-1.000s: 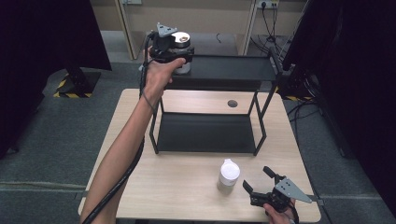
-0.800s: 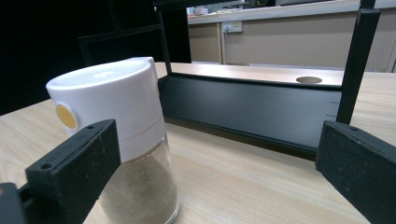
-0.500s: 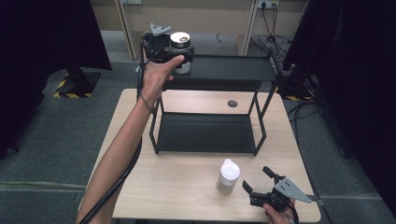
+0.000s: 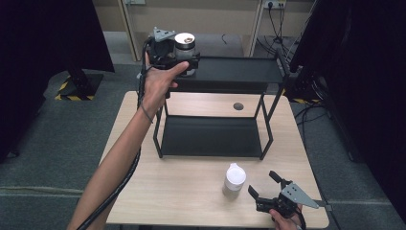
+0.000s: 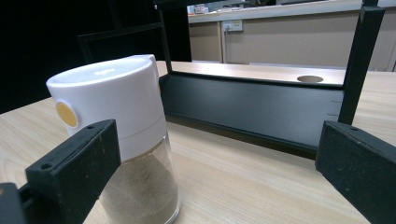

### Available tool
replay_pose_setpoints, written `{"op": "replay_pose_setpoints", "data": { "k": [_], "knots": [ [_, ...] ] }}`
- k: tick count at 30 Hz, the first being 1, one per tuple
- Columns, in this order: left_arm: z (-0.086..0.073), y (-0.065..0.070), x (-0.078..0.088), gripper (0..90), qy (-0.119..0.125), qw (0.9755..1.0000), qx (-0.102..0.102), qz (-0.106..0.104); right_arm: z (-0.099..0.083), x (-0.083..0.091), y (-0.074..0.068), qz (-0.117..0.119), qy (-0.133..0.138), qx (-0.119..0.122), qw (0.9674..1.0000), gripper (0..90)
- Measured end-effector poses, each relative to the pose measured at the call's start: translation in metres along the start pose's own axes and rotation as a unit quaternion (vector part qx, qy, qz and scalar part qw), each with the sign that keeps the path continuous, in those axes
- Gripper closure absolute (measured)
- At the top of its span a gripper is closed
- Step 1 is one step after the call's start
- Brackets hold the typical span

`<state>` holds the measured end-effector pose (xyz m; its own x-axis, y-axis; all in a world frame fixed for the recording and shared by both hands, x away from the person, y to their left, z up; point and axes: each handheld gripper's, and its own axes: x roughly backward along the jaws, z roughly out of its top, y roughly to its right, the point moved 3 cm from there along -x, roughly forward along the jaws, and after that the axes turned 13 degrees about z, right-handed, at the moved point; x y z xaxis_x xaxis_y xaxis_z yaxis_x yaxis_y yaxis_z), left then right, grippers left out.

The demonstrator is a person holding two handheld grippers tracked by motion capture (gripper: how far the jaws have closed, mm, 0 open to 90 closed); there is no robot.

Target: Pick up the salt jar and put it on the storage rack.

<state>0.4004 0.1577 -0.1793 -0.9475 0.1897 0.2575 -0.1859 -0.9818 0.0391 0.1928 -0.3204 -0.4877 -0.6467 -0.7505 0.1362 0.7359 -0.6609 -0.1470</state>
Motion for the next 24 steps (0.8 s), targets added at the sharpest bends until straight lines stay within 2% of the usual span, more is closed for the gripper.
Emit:
{"op": "replay_pose_setpoints", "data": {
  "k": [11, 15, 22, 24],
  "knots": [
    [-0.012, 0.002, 0.017, 0.2, 0.009, 0.9998, -0.010, -0.012, 0.000, 0.000, 0.000, 0.000, 0.000, 0.000, 1.0000, 0.3],
    [-0.019, 0.004, 0.026, 0.3, 0.016, 0.9995, -0.022, -0.017, 0.000, 0.000, 0.000, -0.001, 0.001, -0.001, 1.0000, 0.3],
    [-0.034, 0.001, 0.037, 0.3, 0.017, 0.9990, -0.021, -0.035, 0.000, 0.000, 0.000, 0.000, 0.000, 0.001, 1.0000, 0.3],
    [-0.039, -0.001, 0.039, 0.4, 0.019, 0.9989, -0.015, -0.041, 0.000, 0.000, 0.000, -0.001, 0.000, -0.001, 1.0000, 0.3]
  ]
}}
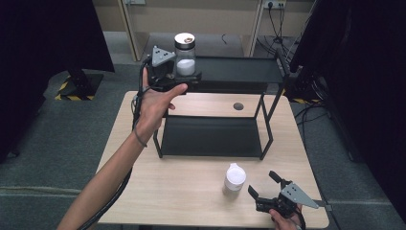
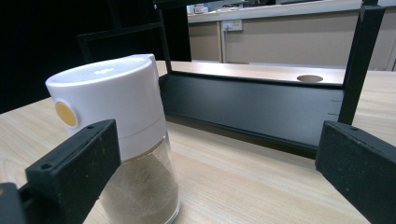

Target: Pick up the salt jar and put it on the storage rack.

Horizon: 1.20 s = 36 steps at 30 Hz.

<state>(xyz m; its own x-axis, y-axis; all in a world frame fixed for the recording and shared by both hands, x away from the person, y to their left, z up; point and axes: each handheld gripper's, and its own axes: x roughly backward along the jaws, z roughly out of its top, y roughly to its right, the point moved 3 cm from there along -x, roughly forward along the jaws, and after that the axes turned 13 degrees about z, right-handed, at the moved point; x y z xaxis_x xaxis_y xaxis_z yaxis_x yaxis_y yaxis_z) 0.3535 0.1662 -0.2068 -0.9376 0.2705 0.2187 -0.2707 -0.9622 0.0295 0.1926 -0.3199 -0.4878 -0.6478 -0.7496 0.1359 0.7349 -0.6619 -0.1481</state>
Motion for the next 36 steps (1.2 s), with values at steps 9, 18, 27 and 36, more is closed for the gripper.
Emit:
{"op": "replay_pose_setpoints", "data": {
  "k": [9, 18, 27, 36],
  "knots": [
    [-0.019, 0.000, 0.015, 0.4, 0.012, 0.9996, -0.003, -0.025, 0.000, -0.001, 0.000, 0.000, -0.001, 0.002, 1.0000, 0.3],
    [-0.035, 0.002, 0.030, 0.3, 0.029, 0.9984, -0.002, -0.049, 0.000, 0.000, -0.001, 0.001, 0.000, 0.001, 1.0000, 0.3],
    [-0.057, 0.008, 0.037, 0.2, 0.032, 0.9959, -0.002, -0.085, 0.000, 0.000, -0.001, 0.001, 0.000, 0.002, 1.0000, 0.3],
    [-0.085, 0.010, 0.033, 0.2, 0.018, 0.9926, 0.011, -0.120, 0.000, 0.000, -0.001, 0.000, -0.001, 0.002, 1.0000, 0.3]
  ]
}}
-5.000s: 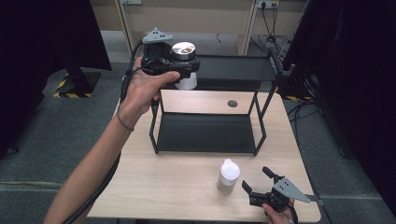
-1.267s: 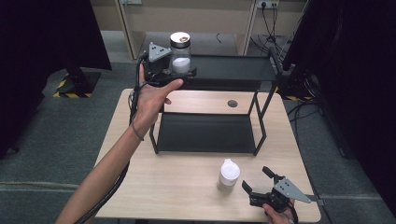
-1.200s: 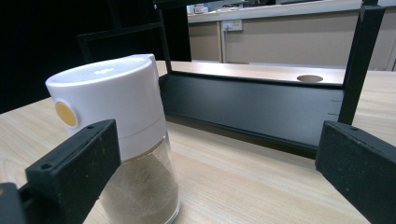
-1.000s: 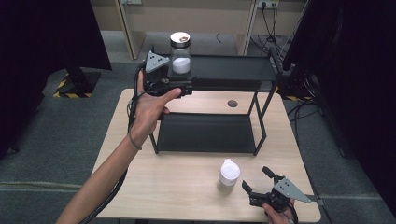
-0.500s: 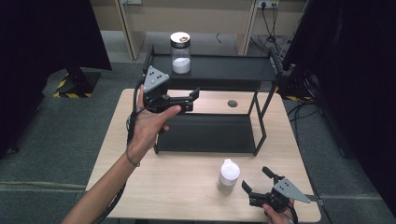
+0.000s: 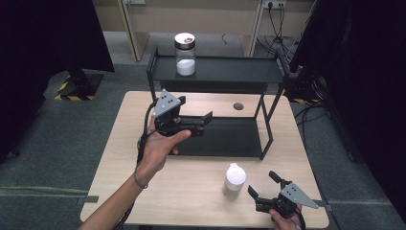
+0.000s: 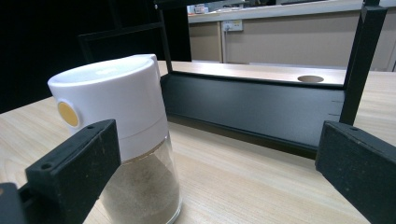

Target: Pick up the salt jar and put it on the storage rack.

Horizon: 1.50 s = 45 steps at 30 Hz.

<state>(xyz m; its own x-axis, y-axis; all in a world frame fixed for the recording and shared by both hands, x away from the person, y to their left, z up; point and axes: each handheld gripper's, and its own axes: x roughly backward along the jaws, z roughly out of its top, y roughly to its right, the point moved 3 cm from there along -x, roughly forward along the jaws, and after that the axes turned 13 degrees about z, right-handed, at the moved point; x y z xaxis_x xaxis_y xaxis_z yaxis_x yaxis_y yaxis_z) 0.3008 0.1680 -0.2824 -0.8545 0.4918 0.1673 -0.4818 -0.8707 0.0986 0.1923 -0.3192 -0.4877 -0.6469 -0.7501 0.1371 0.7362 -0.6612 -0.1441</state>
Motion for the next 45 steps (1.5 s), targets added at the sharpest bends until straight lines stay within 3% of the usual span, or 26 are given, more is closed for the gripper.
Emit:
{"op": "replay_pose_setpoints", "data": {
  "k": [18, 24, 45],
  "knots": [
    [-0.056, 0.010, -0.001, 0.2, 0.013, 0.9995, -0.030, -0.006, 0.000, -0.001, 0.000, 0.001, -0.002, -0.001, 1.0000, 0.3],
    [-0.072, 0.010, -0.002, 0.2, 0.004, 0.9996, -0.019, -0.020, 0.000, -0.001, 0.000, 0.001, -0.001, -0.001, 1.0000, 0.3],
    [-0.119, 0.007, -0.001, 0.2, -0.006, 0.9996, -0.019, -0.020, 0.000, -0.001, 0.000, 0.001, -0.001, -0.001, 1.0000, 0.3]
  ]
}}
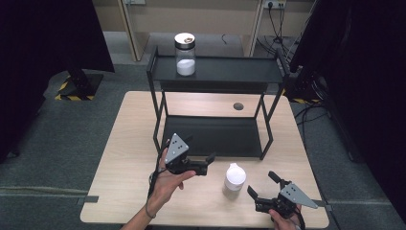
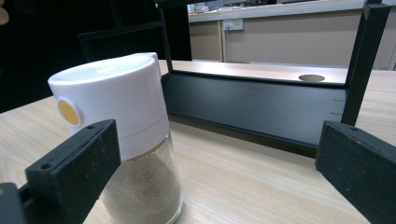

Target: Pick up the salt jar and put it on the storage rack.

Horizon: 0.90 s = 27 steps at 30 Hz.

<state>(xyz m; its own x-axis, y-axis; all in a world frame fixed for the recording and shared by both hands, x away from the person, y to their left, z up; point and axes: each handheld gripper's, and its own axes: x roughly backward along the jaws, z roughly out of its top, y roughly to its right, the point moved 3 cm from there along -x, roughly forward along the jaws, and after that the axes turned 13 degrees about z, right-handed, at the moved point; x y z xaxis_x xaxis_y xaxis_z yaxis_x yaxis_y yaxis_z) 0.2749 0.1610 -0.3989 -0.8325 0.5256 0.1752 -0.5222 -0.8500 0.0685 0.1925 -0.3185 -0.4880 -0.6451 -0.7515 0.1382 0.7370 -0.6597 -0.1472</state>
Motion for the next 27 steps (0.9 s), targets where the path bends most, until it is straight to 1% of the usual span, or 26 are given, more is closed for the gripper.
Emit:
{"op": "replay_pose_setpoints", "data": {
  "k": [4, 6, 9, 10, 12, 17, 22, 25, 26, 27],
  "knots": [
    [-0.012, -0.001, 0.001, 0.2, -0.004, 1.0000, 0.003, 0.001, 0.000, 0.000, 0.000, 0.000, 0.001, 0.001, 1.0000, 0.3],
    [-0.017, -0.003, 0.001, 0.2, -0.006, 0.9999, 0.008, 0.002, 0.000, 0.000, 0.000, 0.000, 0.001, 0.002, 1.0000, 0.3],
    [-0.022, -0.004, 0.001, 0.2, -0.009, 0.9999, 0.010, 0.001, 0.000, 0.000, 0.000, 0.000, 0.000, 0.002, 1.0000, 0.3],
    [-0.022, -0.004, 0.001, 0.2, -0.009, 0.9999, 0.010, 0.001, 0.000, 0.000, 0.000, 0.000, 0.000, 0.002, 1.0000, 0.3],
    [-0.027, -0.002, 0.000, 0.2, -0.012, 0.9999, 0.003, -0.001, 0.000, 0.000, 0.000, 0.000, 0.000, 0.001, 1.0000, 0.3],
    [-0.036, 0.001, -0.001, 0.2, -0.016, 0.9999, -0.003, -0.006, 0.001, 0.001, 0.000, 0.000, 0.001, 0.002, 1.0000, 0.3],
    [-0.043, 0.001, 0.000, 0.2, -0.018, 0.9998, -0.001, -0.006, 0.001, 0.001, 0.000, 0.001, 0.002, 0.003, 1.0000, 0.3],
    [-0.050, -0.001, 0.003, 0.2, -0.018, 0.9998, -0.001, 0.000, 0.001, 0.001, 0.000, 0.001, 0.003, 0.003, 1.0000, 0.3],
    [-0.050, -0.001, 0.003, 0.2, -0.018, 0.9998, -0.001, 0.000, 0.001, 0.001, 0.000, 0.001, 0.003, 0.003, 1.0000, 0.3],
    [-0.054, -0.002, 0.004, 0.2, -0.021, 0.9998, 0.001, 0.001, 0.001, 0.001, 0.000, 0.001, 0.003, 0.004, 1.0000, 0.3]
  ]
}}
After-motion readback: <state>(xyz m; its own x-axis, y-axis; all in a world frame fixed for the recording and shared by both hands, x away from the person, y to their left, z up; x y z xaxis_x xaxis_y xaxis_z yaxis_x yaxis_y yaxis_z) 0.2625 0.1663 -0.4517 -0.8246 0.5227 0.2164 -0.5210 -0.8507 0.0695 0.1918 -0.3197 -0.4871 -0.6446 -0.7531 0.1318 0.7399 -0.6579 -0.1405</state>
